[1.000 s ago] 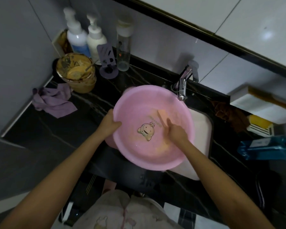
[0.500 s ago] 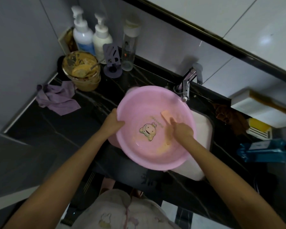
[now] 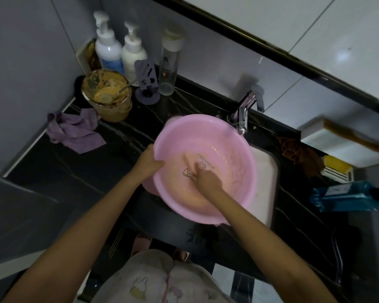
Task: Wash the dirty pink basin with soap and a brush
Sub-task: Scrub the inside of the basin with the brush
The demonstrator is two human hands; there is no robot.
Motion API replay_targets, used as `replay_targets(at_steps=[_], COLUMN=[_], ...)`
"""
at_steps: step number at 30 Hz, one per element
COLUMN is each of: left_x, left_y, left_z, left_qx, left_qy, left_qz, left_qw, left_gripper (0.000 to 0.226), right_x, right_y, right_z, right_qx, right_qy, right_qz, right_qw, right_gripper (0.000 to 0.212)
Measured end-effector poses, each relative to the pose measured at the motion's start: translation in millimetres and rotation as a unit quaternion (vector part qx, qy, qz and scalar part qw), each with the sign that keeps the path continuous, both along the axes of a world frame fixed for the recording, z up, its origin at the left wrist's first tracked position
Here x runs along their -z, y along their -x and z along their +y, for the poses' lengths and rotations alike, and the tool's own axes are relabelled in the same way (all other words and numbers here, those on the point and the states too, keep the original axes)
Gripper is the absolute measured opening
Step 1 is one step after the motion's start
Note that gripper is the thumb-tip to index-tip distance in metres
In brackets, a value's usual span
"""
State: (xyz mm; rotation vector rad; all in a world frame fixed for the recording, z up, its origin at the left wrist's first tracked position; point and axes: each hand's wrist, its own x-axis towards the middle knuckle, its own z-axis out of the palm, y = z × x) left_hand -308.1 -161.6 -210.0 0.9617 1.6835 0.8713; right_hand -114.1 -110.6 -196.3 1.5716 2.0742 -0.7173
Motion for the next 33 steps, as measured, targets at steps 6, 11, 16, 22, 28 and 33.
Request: replay_targets(at_steps=[6, 11, 16, 22, 28, 33], left_x=[-3, -7, 1, 10, 13, 16], left_y=[0, -2, 2, 5, 4, 3], left_z=[-1, 0, -1, 0, 0, 3], left_qx=[0.005, -0.008, 0.01, 0.018, 0.015, -0.005], left_qy=[0.01, 0.007, 0.0, -0.014, -0.017, -0.013], left_qz=[-0.006, -0.002, -0.006, -0.006, -0.002, 0.007], left_qw=[1.0, 1.0, 1.0, 1.0, 1.0, 1.0], left_gripper=[0.059, 0.069, 0.054, 0.049, 0.056, 0.064], right_x=[-22, -2, -18, -31, -66, -80], right_y=[-23, 26, -24, -102, -101, -103], right_z=[-55, -6, 52, 51, 61, 25], right_qx=[-0.039, -0.08, -0.096, -0.169, -0.19, -0.168], right_qy=[0.125, 0.009, -0.106, -0.068, -0.054, 0.09], right_qz=[-0.058, 0.028, -0.107, -0.34, -0.386, -0.314], right_qw=[0.99, 0.996, 0.984, 0.922, 0.901, 0.93], right_gripper=[0.035, 0.056, 0.059, 0.041, 0.043, 0.041])
